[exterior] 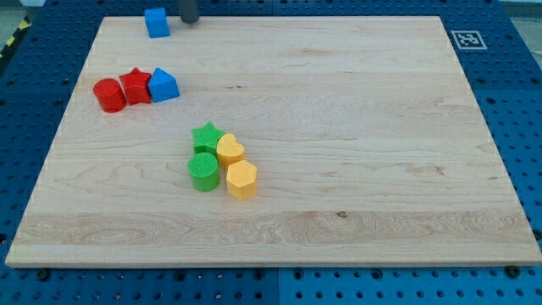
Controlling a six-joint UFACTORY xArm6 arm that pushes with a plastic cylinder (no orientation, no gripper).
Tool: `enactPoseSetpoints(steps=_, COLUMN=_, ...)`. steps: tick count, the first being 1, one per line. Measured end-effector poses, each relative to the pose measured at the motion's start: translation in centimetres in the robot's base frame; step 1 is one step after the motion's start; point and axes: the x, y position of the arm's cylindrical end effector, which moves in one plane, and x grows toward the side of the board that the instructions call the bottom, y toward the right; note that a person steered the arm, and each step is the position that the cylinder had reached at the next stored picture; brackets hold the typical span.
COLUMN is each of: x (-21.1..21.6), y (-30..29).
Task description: Move the blue cube into the red star
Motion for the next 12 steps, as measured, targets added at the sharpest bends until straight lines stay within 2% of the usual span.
enactPoseSetpoints(steps=2, x=0.0, y=-5.9)
enactPoseSetpoints(steps=6, x=0.1, y=-9.8)
enactPoseSetpoints(steps=8, x=0.3, y=-8.9)
enactPoseSetpoints(steps=10, x=3.9, y=-5.3)
enactPoseSetpoints(steps=11, x=1.2, y=-5.5)
enactPoseSetpoints(steps=12, x=1.3, y=-7.9)
